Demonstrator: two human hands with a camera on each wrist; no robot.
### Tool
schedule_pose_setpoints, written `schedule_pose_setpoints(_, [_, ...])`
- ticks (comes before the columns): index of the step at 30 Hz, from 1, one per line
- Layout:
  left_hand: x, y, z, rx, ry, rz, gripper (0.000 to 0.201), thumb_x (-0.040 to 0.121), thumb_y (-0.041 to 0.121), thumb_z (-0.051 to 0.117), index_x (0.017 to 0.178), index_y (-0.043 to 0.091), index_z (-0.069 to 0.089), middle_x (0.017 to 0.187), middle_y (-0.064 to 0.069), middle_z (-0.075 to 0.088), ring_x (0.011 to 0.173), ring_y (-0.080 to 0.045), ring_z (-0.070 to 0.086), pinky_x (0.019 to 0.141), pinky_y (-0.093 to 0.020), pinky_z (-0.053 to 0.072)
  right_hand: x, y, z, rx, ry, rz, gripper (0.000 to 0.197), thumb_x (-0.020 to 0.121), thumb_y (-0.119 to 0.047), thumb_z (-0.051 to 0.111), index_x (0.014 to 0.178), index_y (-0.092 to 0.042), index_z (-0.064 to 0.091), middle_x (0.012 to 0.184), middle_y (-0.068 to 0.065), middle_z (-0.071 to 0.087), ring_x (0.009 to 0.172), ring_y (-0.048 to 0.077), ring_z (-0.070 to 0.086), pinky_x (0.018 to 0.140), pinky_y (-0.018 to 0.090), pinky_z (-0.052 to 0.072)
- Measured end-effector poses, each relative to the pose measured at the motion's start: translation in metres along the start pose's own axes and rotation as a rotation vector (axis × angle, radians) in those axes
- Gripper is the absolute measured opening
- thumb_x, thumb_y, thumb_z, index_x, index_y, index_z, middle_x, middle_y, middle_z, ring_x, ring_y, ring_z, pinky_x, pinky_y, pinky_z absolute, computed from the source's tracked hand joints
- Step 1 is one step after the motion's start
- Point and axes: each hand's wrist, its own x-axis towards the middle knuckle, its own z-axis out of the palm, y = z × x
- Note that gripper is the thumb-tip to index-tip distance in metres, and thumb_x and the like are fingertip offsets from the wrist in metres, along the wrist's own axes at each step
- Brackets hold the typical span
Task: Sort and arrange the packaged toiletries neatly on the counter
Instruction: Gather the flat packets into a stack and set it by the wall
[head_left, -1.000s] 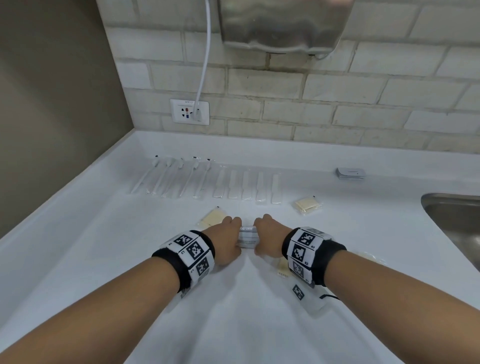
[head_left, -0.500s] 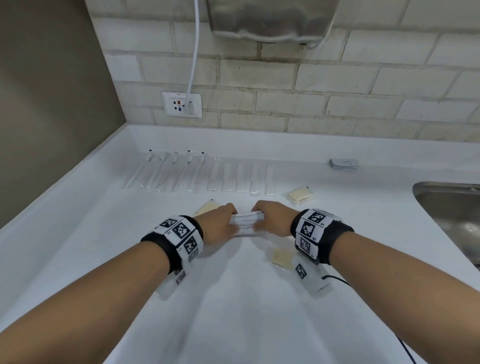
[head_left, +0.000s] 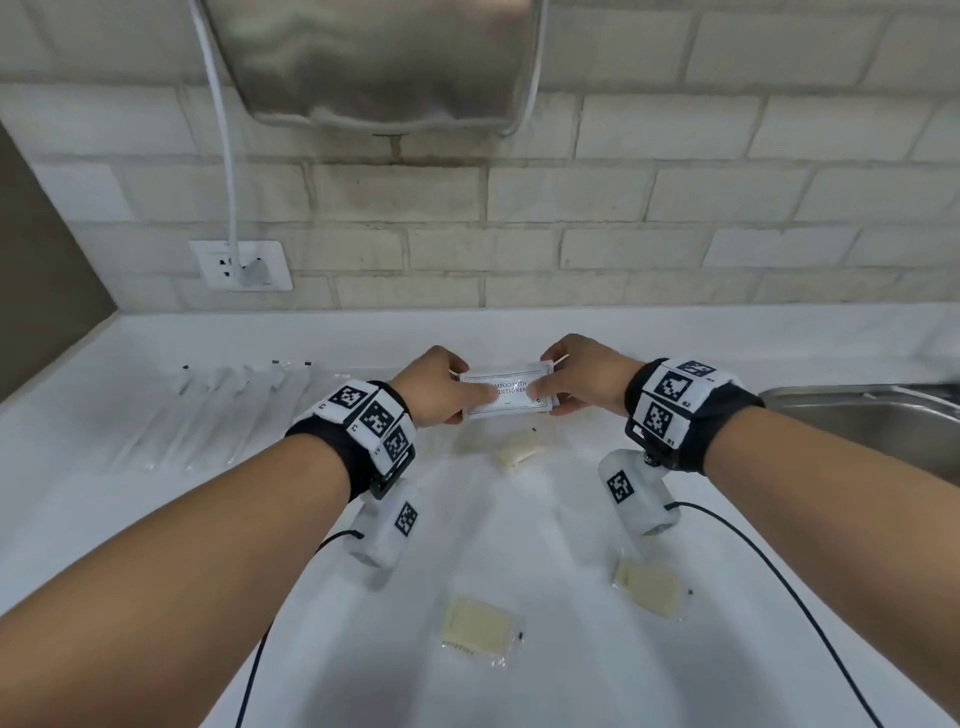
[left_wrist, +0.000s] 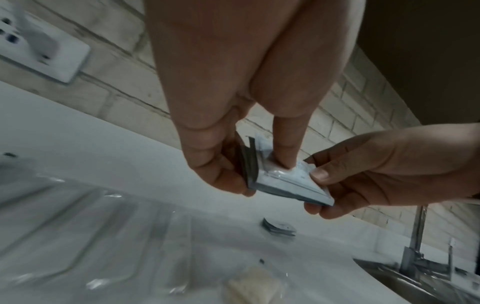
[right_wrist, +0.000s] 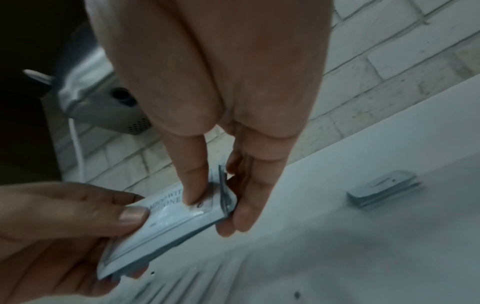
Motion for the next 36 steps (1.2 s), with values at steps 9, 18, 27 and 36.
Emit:
schedule_pose_setpoints(9, [0.105,0.026,0.045,0.081,0.083,-0.156,0.043,0.079,0.030,0.077,0.101,-0.006,0.067,0.100,-0.019,0.072,0.091,-0.027,0.071,0.089,-0.036,0.057,0.092,0.029,-0.039,-0.157,0.073,0.105,0.014,0.082,-0.007,0.071,0.077,-0.002,0.059,0.071,0.008,0.061,0.068,0.021,0.064,0.086,0.041,0.058])
schedule_pose_setpoints(18, [0.166,0.000,0.062,0.202,0.115,-0.251,0.031,0.075,0.030,0.078,0.071,0.007,0.059,0.081,-0.012,0.068,0.089,-0.029,0.071,0.082,-0.033,0.055,0.162,0.059,-0.027,-0.337,0.026,0.180,0.018,0.084,-0.013,0.068,0.070,-0.006,0.059,0.087,0.013,0.068,0.062,0.018,0.066,0.054,0.020,0.056])
schedule_pose_setpoints(27, [0.184,-0.012,0.063,0.318,0.114,-0.163,0.030,0.077,0.036,0.074,0.064,0.015,0.056,0.066,-0.001,0.060,0.070,-0.023,0.060,0.063,-0.026,0.045,0.182,0.064,-0.020,-0.437,0.158,0.161,0.030,0.080,-0.020,0.069,0.062,-0.011,0.046,0.076,0.009,0.062,0.082,0.026,0.070,0.070,0.031,0.057])
schedule_pose_setpoints(36, [0.179,-0.014,0.060,0.310,0.122,-0.125,0.042,0.065,0.046,0.084,0.064,0.013,0.058,0.056,0.004,0.050,0.050,-0.009,0.046,0.044,-0.021,0.031,0.181,0.066,-0.022,-0.508,0.174,0.161,0.021,0.084,-0.024,0.064,0.073,-0.011,0.051,0.065,0.001,0.053,0.056,0.016,0.051,0.043,0.021,0.038])
